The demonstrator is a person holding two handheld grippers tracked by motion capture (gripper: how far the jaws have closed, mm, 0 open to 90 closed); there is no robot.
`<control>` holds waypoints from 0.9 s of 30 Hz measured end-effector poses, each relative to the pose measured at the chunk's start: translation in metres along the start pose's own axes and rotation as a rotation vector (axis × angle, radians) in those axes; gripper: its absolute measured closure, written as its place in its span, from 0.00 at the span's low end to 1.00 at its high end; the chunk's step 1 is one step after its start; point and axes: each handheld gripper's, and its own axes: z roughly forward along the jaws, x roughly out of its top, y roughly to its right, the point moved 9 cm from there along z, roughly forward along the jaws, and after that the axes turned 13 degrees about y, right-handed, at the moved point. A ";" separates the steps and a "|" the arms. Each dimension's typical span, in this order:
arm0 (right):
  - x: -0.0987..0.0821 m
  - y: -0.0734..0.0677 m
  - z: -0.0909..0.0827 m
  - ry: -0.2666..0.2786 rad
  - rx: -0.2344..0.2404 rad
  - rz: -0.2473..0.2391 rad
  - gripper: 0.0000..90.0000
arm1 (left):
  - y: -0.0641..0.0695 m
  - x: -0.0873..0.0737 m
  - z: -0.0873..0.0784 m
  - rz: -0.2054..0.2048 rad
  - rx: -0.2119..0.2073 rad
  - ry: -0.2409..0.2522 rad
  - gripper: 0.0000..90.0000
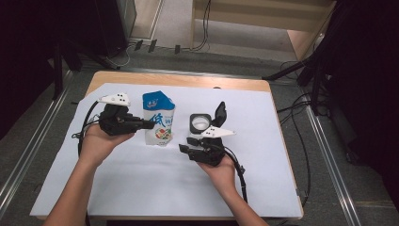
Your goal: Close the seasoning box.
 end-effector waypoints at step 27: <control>0.001 0.038 -0.051 -0.008 -0.055 -0.007 0.61 | -0.047 -0.032 -0.014 -0.112 0.145 -0.005 1.00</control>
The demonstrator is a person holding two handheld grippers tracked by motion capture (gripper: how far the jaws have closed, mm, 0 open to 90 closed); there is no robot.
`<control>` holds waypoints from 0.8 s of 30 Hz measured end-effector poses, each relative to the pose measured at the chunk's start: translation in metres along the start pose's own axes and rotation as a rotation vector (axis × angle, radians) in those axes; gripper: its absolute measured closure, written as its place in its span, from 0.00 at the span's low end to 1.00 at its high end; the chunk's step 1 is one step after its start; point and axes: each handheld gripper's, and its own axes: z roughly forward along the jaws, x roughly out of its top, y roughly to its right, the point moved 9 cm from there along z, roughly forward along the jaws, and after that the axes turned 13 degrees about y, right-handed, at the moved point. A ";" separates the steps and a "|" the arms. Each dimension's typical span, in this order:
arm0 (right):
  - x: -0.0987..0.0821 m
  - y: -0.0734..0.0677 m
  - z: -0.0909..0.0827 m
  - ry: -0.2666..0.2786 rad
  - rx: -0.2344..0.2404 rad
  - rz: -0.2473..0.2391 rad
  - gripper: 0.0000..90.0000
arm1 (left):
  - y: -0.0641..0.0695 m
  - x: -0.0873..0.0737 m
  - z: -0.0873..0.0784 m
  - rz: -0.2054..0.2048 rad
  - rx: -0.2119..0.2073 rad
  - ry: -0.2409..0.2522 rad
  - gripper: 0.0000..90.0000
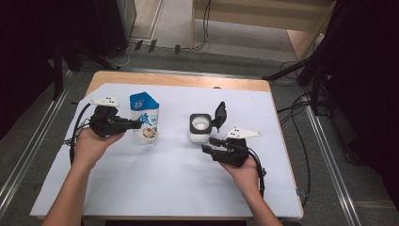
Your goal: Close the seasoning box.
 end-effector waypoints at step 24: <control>-0.002 0.006 0.006 -0.004 -0.007 0.022 0.60 | -0.036 -0.018 -0.002 -0.045 0.105 0.023 1.00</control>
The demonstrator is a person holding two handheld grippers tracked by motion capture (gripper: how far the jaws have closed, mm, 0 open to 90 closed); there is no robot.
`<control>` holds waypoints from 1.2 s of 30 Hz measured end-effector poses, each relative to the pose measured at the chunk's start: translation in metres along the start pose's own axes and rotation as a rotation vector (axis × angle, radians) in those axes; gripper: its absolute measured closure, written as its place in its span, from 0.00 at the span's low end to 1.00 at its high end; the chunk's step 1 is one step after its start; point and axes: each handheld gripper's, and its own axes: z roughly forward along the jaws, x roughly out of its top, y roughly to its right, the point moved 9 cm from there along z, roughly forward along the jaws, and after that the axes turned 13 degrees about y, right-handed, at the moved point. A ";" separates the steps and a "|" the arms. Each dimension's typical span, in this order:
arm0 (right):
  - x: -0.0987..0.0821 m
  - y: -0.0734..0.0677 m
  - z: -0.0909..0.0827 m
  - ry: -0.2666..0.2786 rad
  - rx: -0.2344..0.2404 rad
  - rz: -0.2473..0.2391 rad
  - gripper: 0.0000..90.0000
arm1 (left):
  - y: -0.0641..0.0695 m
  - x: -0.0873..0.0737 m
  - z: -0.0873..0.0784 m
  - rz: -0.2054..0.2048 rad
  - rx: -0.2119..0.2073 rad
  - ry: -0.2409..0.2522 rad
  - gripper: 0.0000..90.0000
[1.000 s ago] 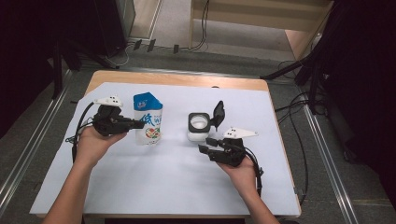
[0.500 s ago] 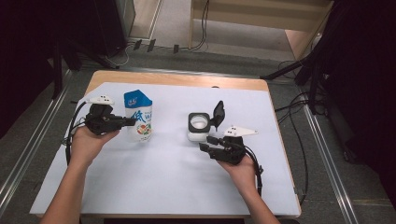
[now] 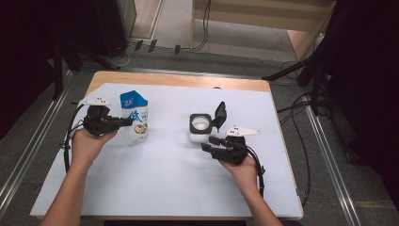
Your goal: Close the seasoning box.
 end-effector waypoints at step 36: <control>0.007 0.012 0.008 0.000 -0.014 0.006 0.61 | 0.007 -0.013 -0.009 0.015 0.001 0.019 0.93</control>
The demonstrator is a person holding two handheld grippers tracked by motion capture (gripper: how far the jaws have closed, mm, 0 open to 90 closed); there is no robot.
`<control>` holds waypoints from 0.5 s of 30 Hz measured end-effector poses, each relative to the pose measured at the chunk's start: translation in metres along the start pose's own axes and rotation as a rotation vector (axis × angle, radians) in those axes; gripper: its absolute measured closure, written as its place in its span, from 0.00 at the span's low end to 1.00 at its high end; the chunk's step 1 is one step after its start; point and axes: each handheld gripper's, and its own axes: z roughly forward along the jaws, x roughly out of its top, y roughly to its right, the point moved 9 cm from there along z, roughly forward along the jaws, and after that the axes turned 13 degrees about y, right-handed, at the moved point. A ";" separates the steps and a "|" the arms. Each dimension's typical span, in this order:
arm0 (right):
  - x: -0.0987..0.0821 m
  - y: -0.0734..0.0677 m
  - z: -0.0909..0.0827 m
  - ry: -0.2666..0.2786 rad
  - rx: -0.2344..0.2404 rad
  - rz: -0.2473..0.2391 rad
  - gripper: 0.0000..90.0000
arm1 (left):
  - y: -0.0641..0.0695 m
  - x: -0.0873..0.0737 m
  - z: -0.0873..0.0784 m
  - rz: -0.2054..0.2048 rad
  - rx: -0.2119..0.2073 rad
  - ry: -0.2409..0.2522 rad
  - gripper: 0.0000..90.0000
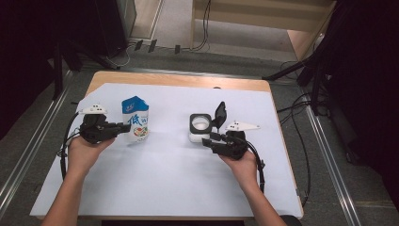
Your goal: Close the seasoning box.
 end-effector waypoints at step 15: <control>0.002 0.002 -0.003 0.005 -0.005 -0.003 0.61 | 0.002 0.001 0.001 0.000 -0.006 0.007 0.78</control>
